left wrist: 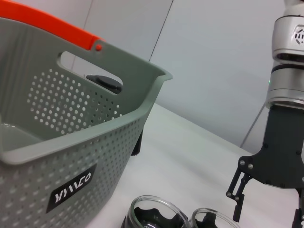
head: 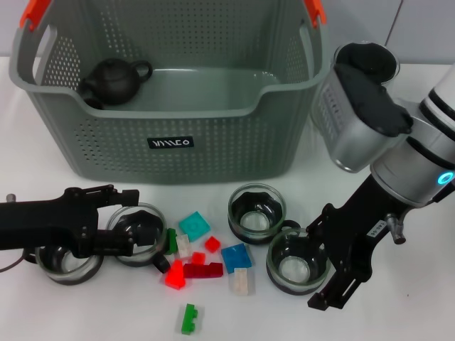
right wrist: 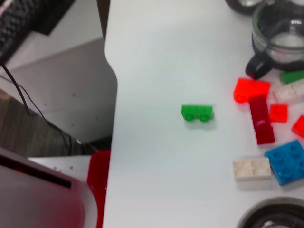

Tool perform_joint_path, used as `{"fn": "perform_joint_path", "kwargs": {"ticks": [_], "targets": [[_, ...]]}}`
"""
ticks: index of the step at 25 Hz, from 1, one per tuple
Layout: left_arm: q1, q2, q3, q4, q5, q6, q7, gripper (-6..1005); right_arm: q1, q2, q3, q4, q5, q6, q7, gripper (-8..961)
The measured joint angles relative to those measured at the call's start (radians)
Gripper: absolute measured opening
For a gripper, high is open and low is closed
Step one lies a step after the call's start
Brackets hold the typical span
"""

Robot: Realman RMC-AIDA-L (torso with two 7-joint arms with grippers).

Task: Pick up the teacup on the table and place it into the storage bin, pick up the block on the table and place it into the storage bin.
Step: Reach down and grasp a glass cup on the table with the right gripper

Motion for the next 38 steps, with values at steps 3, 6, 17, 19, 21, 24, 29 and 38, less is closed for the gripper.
{"fn": "perform_joint_path", "kwargs": {"ticks": [3, 6, 17, 19, 21, 24, 29, 38], "targets": [[0.000, -0.001, 0.000, 0.000, 0.000, -0.009, 0.000, 920, 0.009, 0.002, -0.039, 0.000, -0.014, 0.023, 0.020, 865], [0.000, -0.002, 0.002, -0.001, 0.000, -0.015, 0.001, 920, 0.011, 0.003, -0.091, 0.000, -0.014, 0.055, 0.035, 865], [0.001, -0.003, 0.002, -0.008, 0.000, -0.019, 0.013, 920, 0.009, 0.011, -0.230, 0.015, -0.006, 0.168, 0.060, 860], [0.001, -0.003, 0.000, -0.010, 0.000, -0.022, 0.018, 920, 0.009, 0.011, -0.259, 0.020, -0.005, 0.192, 0.068, 859], [0.001, -0.003, -0.001, -0.010, 0.000, -0.023, 0.021, 920, 0.010, 0.012, -0.288, 0.022, -0.004, 0.213, 0.075, 859], [0.000, -0.003, -0.003, -0.011, 0.000, -0.024, 0.022, 920, 0.009, 0.013, -0.319, 0.022, -0.001, 0.237, 0.080, 859], [0.000, -0.003, -0.003, -0.014, 0.000, -0.024, 0.022, 920, 0.008, 0.014, -0.348, 0.025, 0.011, 0.265, 0.081, 858], [0.003, -0.003, -0.006, -0.014, 0.000, -0.024, 0.022, 920, -0.003, 0.015, -0.404, 0.023, 0.013, 0.318, 0.092, 708]]}}
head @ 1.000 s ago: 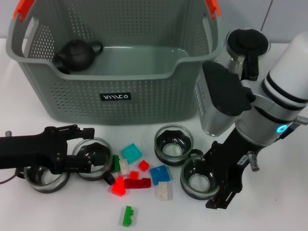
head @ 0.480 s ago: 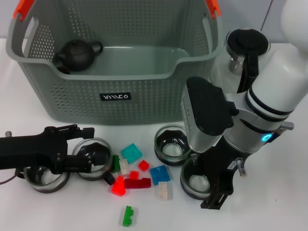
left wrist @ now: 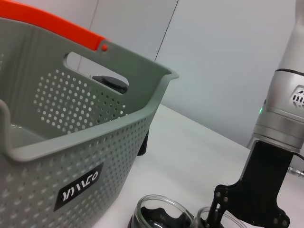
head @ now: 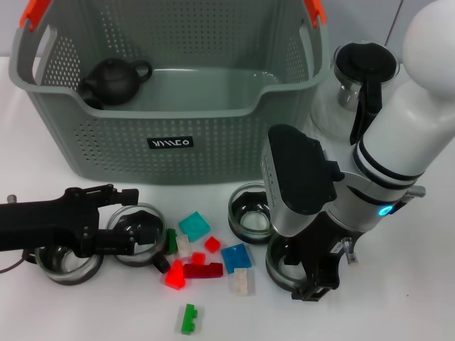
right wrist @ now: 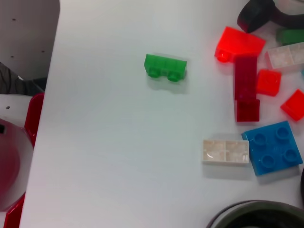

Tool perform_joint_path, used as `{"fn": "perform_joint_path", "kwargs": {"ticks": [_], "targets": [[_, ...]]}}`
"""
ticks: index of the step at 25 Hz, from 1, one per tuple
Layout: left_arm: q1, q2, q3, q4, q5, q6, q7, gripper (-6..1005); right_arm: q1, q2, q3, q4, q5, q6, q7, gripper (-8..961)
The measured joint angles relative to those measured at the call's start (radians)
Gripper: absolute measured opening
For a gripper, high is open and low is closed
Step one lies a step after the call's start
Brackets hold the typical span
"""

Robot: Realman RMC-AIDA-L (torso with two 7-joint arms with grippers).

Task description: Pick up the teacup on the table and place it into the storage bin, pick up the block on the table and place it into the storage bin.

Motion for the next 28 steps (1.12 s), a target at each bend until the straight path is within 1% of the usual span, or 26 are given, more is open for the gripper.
{"fn": "perform_joint_path", "kwargs": {"ticks": [4, 15, 20, 24, 28], "targets": [[0.000, 0.000, 0.000, 0.000, 0.000, -0.005, 0.000, 920, 0.000, -0.001, -0.001, -0.006, 0.000, -0.004, 0.000, 548], [0.000, 0.000, 0.000, 0.000, 0.000, -0.011, 0.000, 920, 0.001, -0.002, 0.003, -0.015, 0.001, -0.025, 0.002, 297], [0.002, 0.000, 0.000, 0.001, 0.000, -0.005, 0.000, 920, -0.011, -0.005, 0.011, -0.064, 0.022, -0.069, 0.012, 75], [0.009, 0.000, -0.001, 0.006, 0.000, 0.003, -0.006, 920, -0.027, -0.006, 0.038, -0.150, 0.041, -0.164, 0.042, 63], [0.011, 0.001, -0.002, 0.007, 0.000, 0.013, -0.007, 920, -0.035, -0.008, 0.096, -0.232, 0.060, -0.273, 0.081, 61]]}}
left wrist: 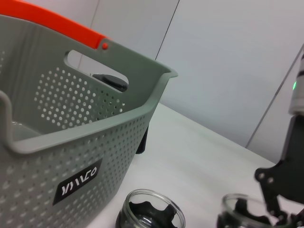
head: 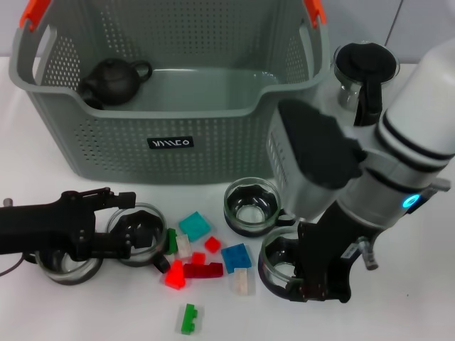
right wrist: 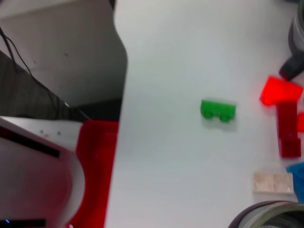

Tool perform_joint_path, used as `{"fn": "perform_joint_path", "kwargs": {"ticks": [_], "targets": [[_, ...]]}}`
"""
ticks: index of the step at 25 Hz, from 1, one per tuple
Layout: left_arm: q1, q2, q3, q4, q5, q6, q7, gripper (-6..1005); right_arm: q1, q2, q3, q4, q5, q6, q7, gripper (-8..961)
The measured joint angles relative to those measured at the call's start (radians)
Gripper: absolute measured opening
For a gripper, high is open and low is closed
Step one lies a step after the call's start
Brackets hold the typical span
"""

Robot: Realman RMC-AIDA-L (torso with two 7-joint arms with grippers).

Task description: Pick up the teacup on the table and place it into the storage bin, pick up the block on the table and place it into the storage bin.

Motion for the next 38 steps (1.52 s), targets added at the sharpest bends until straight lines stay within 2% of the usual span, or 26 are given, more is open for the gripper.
{"fn": "perform_joint_path", "kwargs": {"ticks": [6, 13, 17, 21, 25, 28, 32, 38], "targets": [[0.000, 0.004, -0.010, 0.004, 0.000, 0.028, -0.005, 920, -0.002, -0.001, 0.132, -0.188, 0.020, -0.159, 0.064, 58], [-0.005, 0.011, -0.040, 0.015, -0.003, 0.066, -0.012, 920, 0.135, 0.000, 0.399, -0.278, 0.030, -0.232, 0.077, 58], [-0.017, 0.014, -0.041, 0.013, -0.007, 0.069, -0.015, 920, 0.203, 0.005, 0.532, -0.300, 0.024, -0.169, 0.040, 58], [-0.027, 0.015, -0.041, 0.009, -0.008, 0.067, -0.023, 920, 0.206, 0.003, 0.558, -0.291, 0.020, 0.002, 0.019, 59], [-0.031, 0.015, -0.040, 0.008, -0.009, 0.058, -0.022, 920, 0.196, -0.003, 0.559, -0.204, 0.022, 0.213, -0.004, 59], [-0.035, 0.016, -0.041, 0.004, -0.009, 0.055, -0.018, 920, 0.207, -0.011, 0.564, -0.102, 0.023, 0.317, -0.023, 59], [-0.037, 0.012, -0.028, -0.004, -0.011, 0.054, -0.014, 920, 0.247, -0.037, 0.580, 0.094, 0.026, 0.446, -0.054, 59], [-0.039, 0.013, -0.021, -0.005, -0.009, 0.058, -0.003, 920, 0.321, -0.086, 0.635, 0.405, 0.073, 0.638, -0.151, 59]]}}
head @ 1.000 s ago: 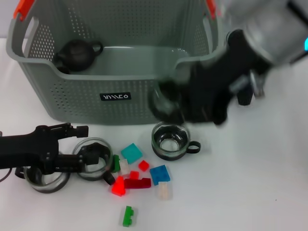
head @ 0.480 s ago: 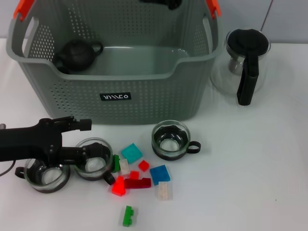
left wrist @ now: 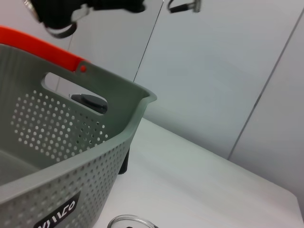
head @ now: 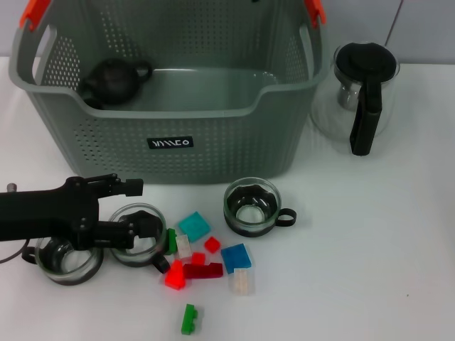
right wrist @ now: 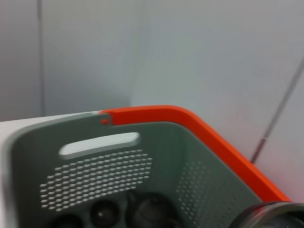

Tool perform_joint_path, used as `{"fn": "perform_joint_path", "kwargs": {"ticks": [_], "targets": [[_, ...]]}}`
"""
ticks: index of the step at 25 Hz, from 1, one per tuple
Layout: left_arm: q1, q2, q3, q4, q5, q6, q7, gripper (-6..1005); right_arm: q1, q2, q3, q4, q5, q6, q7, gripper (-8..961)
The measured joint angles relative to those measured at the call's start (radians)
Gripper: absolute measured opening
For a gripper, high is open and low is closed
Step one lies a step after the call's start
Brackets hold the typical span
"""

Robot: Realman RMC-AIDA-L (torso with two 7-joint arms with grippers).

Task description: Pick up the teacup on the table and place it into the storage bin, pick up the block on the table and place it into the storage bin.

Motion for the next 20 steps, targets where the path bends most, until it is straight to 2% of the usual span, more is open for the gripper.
{"fn": "perform_joint_path", "kwargs": {"ticks": [2, 4, 9, 15, 20], "targets": [[-0.004, 0.001, 0.001, 0.000, 0.003, -0.002, 0.005, 920, 0.020, -0.010, 0.006, 0.083, 0.022, 0.059, -0.036, 59], [-0.008, 0.001, 0.003, 0.000, 0.006, -0.006, 0.013, 920, 0.032, -0.008, 0.007, 0.137, 0.031, 0.115, -0.063, 59], [-0.017, 0.001, 0.005, -0.004, 0.003, -0.005, 0.016, 920, 0.066, 0.019, -0.008, 0.240, 0.029, 0.214, -0.104, 60], [-0.022, 0.001, 0.004, -0.014, 0.006, -0.005, 0.018, 920, 0.076, 0.039, -0.054, 0.306, 0.027, 0.276, -0.088, 60], [-0.022, 0.000, 0.004, -0.016, 0.007, -0.005, 0.019, 920, 0.071, 0.034, -0.080, 0.318, 0.022, 0.270, -0.012, 60]]}}
